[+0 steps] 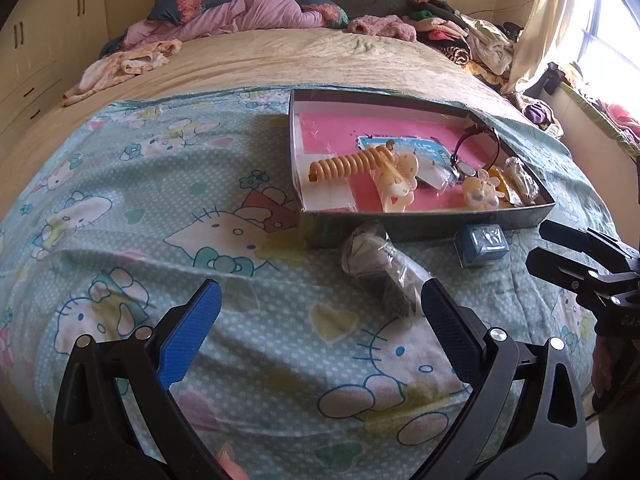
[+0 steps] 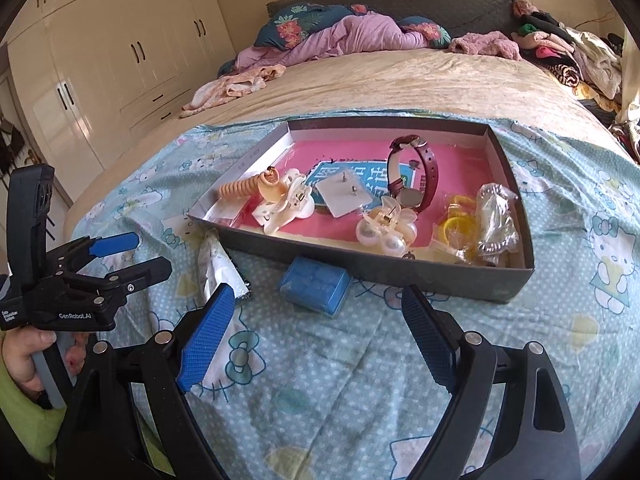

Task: Organize jewelry
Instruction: 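Withdraw both open tools toward the blue box and the clear bag, then grasp the blue plastic box with right tool while left tool grasps the clear bag, then carry the blue box and the clear bag over the pink tray with both tools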

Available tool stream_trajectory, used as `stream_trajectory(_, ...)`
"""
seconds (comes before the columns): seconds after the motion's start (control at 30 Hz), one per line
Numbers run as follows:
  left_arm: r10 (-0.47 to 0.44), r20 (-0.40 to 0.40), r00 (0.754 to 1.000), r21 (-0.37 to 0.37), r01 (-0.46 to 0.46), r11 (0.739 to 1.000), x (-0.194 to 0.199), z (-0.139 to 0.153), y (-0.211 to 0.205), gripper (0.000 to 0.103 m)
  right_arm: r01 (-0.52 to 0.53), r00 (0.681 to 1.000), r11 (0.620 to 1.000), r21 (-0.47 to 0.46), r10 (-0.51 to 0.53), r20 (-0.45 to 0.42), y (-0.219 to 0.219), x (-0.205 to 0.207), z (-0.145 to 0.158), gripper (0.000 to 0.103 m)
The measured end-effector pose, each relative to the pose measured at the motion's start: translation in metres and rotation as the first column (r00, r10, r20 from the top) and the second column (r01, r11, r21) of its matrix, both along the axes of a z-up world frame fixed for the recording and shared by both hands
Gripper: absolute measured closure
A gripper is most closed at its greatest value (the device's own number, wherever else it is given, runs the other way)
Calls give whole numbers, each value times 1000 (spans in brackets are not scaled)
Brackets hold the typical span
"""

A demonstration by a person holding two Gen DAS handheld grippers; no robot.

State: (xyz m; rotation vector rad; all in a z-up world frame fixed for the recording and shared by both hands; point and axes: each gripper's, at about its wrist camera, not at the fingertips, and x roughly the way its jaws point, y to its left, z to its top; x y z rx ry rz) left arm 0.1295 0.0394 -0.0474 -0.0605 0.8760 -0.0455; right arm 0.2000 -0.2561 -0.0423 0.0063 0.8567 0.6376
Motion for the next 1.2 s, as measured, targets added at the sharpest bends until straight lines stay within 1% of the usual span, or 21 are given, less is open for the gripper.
stream_trajectory(0.13, -23, -26, 999, 13, 23, 1000, -3, -11, -3, 10, -4, 999, 1000, -14, 3, -37, 10, 6, -13, 20)
stream_trajectory(0.3, -64, -54, 996, 30, 66, 997, 1, -18, -11, 10, -19, 998, 999, -33, 16, -65, 25, 13, -25, 31)
stream_trajectory(0.43, -107, -71, 992, 39, 110, 993, 7, -22, -18, 10, -19, 998, 999, -40, 17, -63, 34, 19, -31, 33)
stream_trajectory(0.47, -117, -76, 990, 44, 120, 992, 9, -24, -20, 10, -17, 998, 999, -42, 15, -59, 35, 21, -32, 35)
stream_trajectory(0.5, -122, -79, 989, 48, 126, 991, 11, -25, -21, 10, -15, 998, 999, -45, 12, -55, 36, 22, -33, 39)
stream_trajectory(0.53, -126, -82, 989, 51, 130, 990, 14, -27, -23, 10, -12, 999, 999, -48, 10, -49, 36, 23, -34, 46)
stream_trajectory(0.6, -140, -89, 986, 41, 144, 989, 19, -29, -26, 10, -7, 999, 999, -44, 4, -49, 33, 26, -34, 55)
stream_trajectory(0.67, -155, -90, 984, 33, 158, 987, 25, -30, -30, 10, -10, 998, 1000, -15, 9, -55, 28, 27, -35, 56)
stream_trajectory(0.8, -169, -97, 981, 41, 174, 984, 37, -34, -37, 10, 14, 998, 1000, 5, -14, -61, 13, 28, -32, 56)
stream_trajectory(0.93, -172, -95, 981, 41, 176, 984, 44, -38, -42, 10, 36, 997, 999, 17, -35, -65, -3, 28, -26, 56)
stream_trajectory(1.0, -164, -95, 982, 26, 167, 986, 47, -39, -42, 10, 49, 997, 999, 24, -48, -64, -10, 27, -22, 56)
stream_trajectory(1.03, -161, -93, 983, 20, 163, 986, 49, -39, -41, 11, 55, 997, 998, 27, -53, -61, -14, 26, -20, 56)
stream_trajectory(1.07, -158, -90, 983, 14, 159, 987, 49, -39, -41, 17, 59, 997, 998, 28, -57, -59, -17, 26, -18, 56)
stream_trajectory(1.1, -160, -88, 983, 10, 161, 987, 49, -38, -42, 21, 63, 997, 998, 29, -61, -56, -20, 25, -17, 56)
stream_trajectory(1.13, -164, -84, 983, 9, 166, 986, 48, -37, -42, 31, 67, 996, 997, 31, -65, -54, -23, 24, -15, 56)
stream_trajectory(1.17, -169, -80, 982, 11, 171, 985, 47, -35, -44, 35, 70, 996, 997, 32, -68, -53, -25, 23, -14, 56)
stream_trajectory(1.2, -169, -79, 982, 18, 171, 985, 46, -34, -45, 36, 74, 996, 997, 32, -72, -51, -28, 22, -13, 56)
